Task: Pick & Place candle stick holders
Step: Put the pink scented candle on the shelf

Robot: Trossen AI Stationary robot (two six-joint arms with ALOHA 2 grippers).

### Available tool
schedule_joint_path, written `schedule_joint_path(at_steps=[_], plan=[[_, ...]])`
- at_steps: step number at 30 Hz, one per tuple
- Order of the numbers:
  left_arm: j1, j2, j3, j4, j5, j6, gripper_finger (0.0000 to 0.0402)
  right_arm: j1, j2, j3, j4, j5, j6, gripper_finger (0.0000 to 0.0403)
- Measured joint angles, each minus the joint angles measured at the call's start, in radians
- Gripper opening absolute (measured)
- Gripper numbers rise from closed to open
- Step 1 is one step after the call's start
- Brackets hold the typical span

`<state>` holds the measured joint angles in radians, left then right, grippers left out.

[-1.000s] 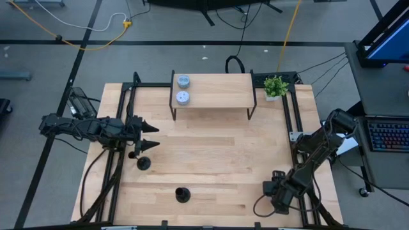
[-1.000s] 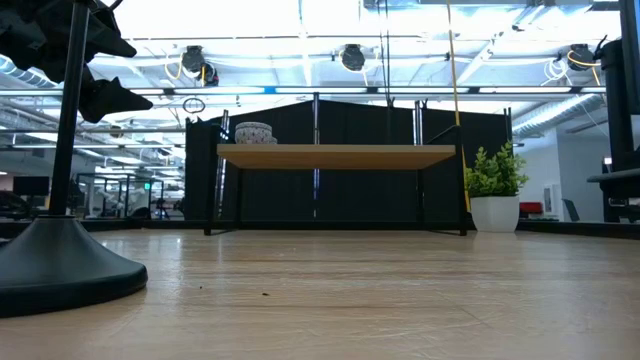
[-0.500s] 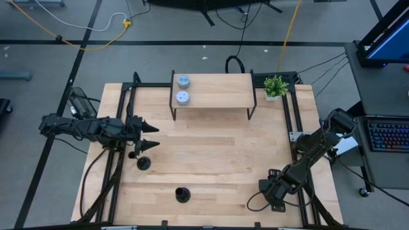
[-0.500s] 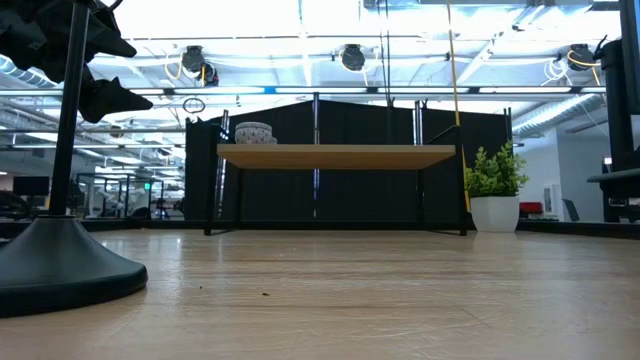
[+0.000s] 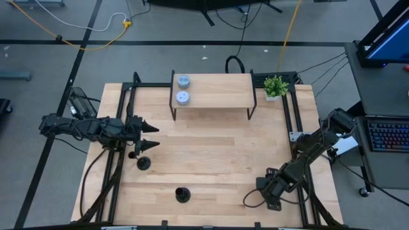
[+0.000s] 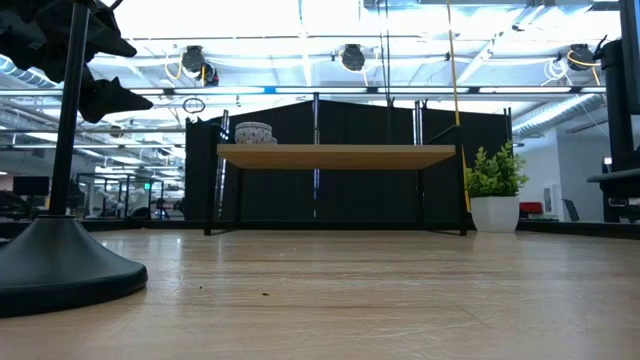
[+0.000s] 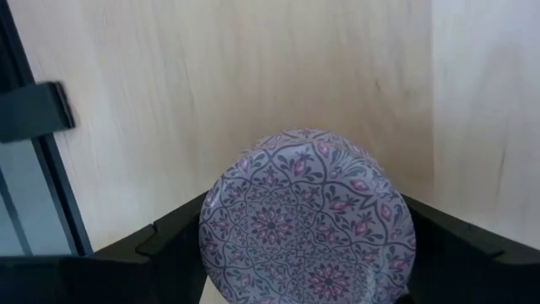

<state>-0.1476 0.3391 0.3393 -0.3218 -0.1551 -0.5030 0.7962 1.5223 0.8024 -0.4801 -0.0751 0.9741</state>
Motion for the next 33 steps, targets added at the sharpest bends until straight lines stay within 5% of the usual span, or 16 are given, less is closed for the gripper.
schedule_joint_path(at_steps=[13, 33], plan=[[0.000, 0.000, 0.000, 0.000, 0.000, -0.057, 0.0392, -0.062, 0.002, -0.001, 0.076, 0.183, -0.048, 0.0295], [0.000, 0.000, 0.000, 0.004, 0.000, -0.060, 0.0392, -0.258, -0.054, 0.005, 0.179, 0.182, -0.311, 0.0295]])
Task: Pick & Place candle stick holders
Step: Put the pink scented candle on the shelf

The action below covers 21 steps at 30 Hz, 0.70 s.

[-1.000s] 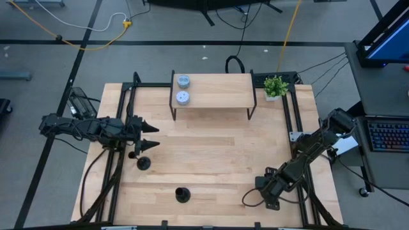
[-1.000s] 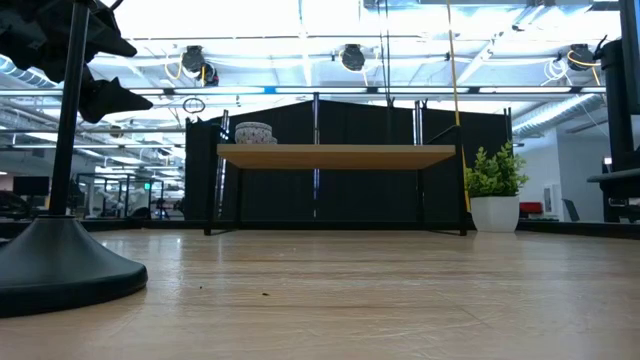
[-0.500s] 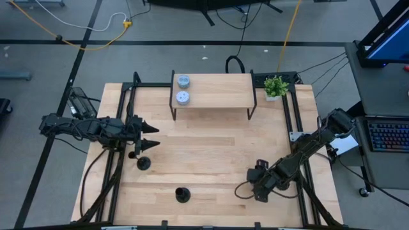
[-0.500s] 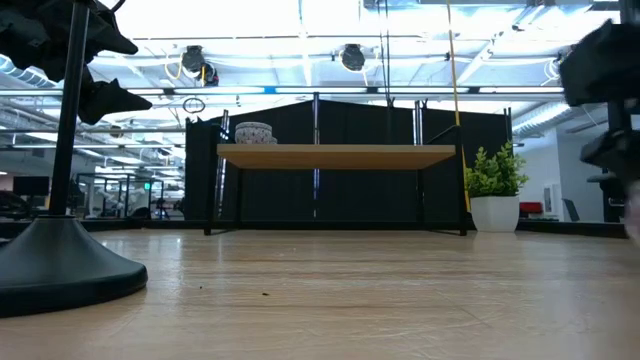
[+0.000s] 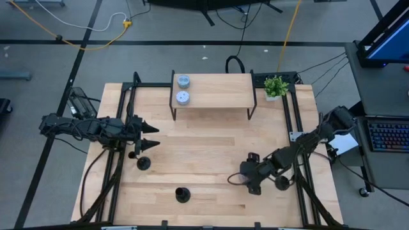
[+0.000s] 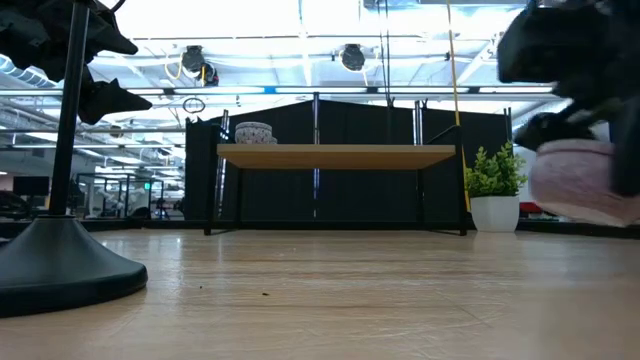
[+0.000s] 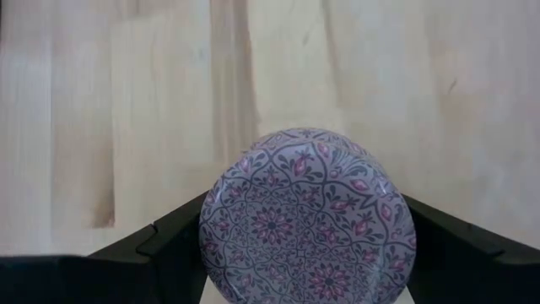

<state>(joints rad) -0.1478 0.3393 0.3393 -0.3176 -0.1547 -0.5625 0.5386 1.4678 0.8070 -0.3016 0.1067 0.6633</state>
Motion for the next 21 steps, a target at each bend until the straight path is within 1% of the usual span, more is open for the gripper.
schedule_joint_path(at_steps=[6, 13, 16, 21], plan=[[0.000, 0.000, 0.000, 0.001, 0.000, 0.000, 0.0392, -0.098, -0.072, 0.000, 0.001, -0.001, -0.092, 0.0295], [0.000, 0.000, 0.000, 0.000, -0.002, 0.000, 0.0392, -0.261, -0.181, 0.010, 0.064, 0.000, -0.233, 0.0295], [0.000, 0.000, 0.000, 0.001, -0.002, 0.004, 0.0392, -0.330, -0.203, 0.066, 0.066, 0.000, -0.325, 0.0295], [0.000, 0.000, 0.000, 0.012, -0.003, 0.007, 0.0392, -0.434, -0.198, 0.200, 0.065, 0.013, -0.504, 0.0295]])
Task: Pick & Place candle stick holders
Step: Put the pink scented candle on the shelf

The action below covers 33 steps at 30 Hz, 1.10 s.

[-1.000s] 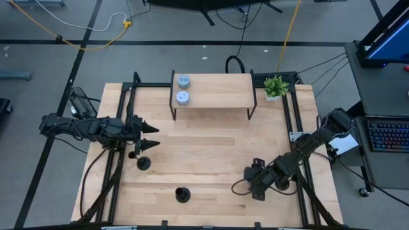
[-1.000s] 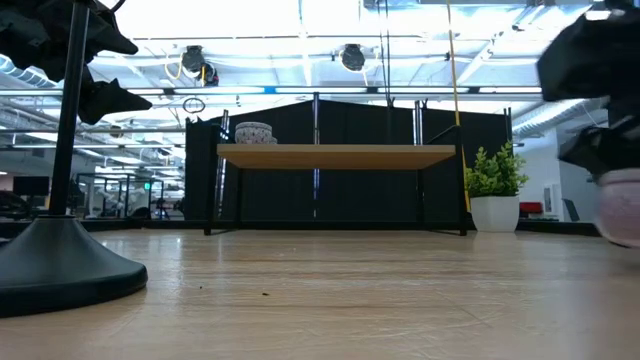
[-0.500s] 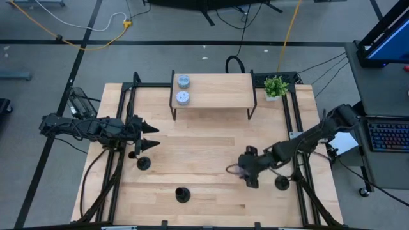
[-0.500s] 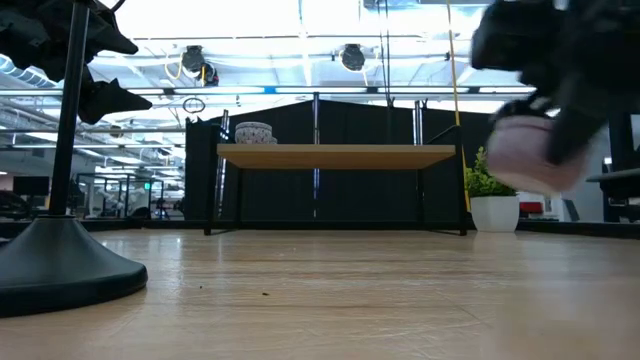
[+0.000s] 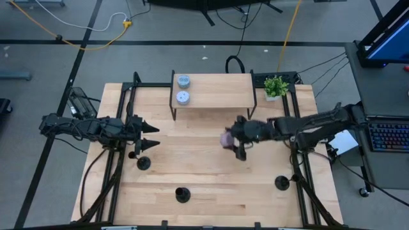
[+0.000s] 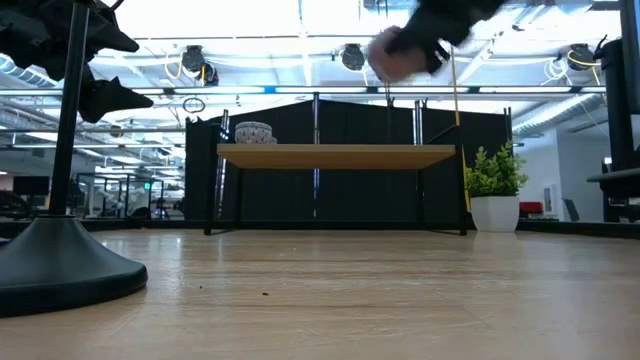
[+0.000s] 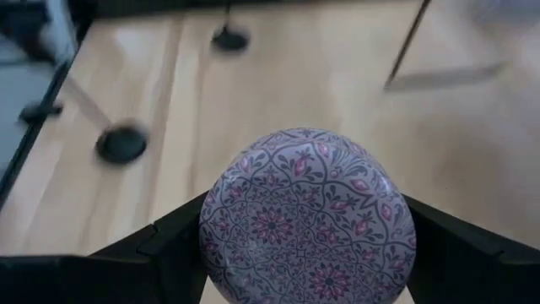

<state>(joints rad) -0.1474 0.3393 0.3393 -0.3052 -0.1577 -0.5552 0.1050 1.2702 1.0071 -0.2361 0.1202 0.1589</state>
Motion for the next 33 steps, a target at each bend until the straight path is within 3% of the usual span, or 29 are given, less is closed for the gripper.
schedule_joint_path(at_steps=[5, 12, 20, 33], plan=[[0.000, 0.001, 0.000, 0.014, -0.001, 0.000, 0.0392, -0.097, 0.026, 0.130, -0.008, 0.068, -0.158, 0.0295], [0.000, 0.001, 0.000, 0.027, -0.001, -0.001, 0.0392, -0.223, 0.078, 0.272, 0.006, 0.086, -0.289, 0.0295], [0.000, 0.001, 0.000, 0.037, -0.002, -0.005, 0.0392, -0.335, 0.186, 0.326, 0.003, 0.007, -0.368, 0.0295], [0.000, 0.001, 0.000, 0.075, -0.002, -0.003, 0.0392, -0.466, 0.367, 0.392, 0.032, -0.001, -0.494, 0.0295]])
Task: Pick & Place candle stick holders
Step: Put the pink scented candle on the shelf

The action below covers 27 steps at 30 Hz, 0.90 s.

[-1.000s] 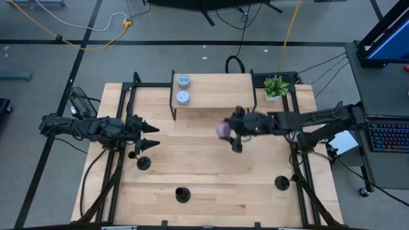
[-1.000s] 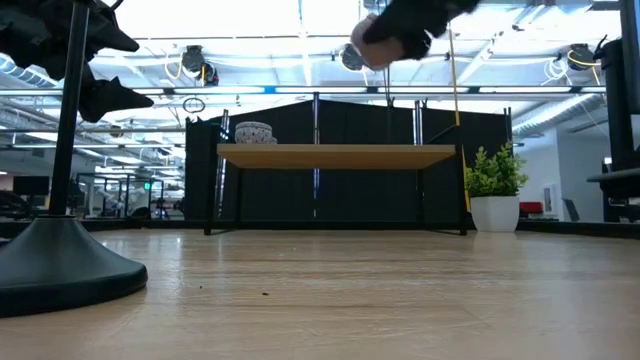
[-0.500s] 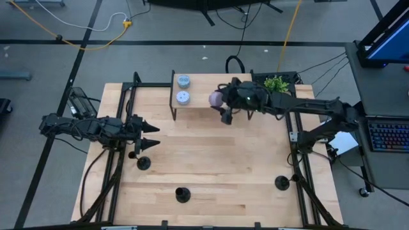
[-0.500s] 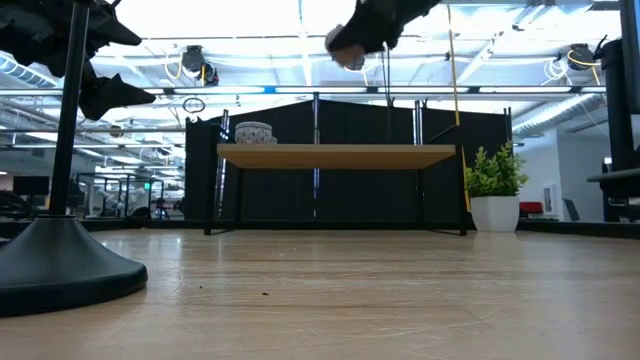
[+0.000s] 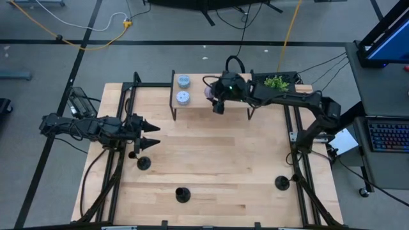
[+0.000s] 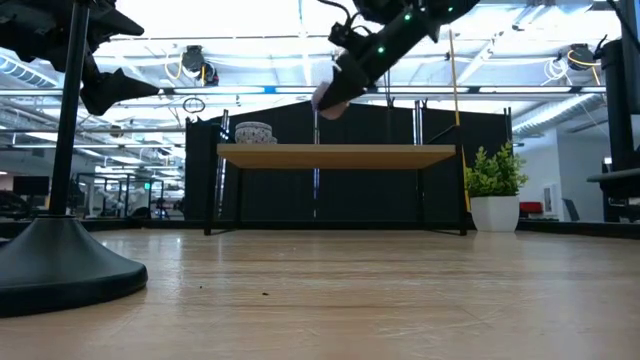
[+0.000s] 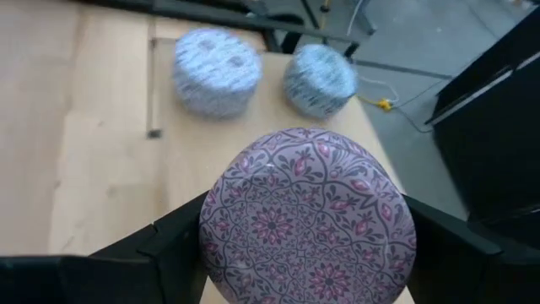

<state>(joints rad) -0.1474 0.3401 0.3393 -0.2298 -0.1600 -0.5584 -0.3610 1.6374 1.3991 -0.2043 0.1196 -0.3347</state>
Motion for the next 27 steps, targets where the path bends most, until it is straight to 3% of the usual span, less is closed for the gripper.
schedule_joint_path(at_steps=[27], plan=[[0.000, 0.000, 0.000, 0.003, 0.001, -0.001, 0.0392, -0.089, 0.047, 0.004, -0.061, -0.047, 0.032, 0.0298]])
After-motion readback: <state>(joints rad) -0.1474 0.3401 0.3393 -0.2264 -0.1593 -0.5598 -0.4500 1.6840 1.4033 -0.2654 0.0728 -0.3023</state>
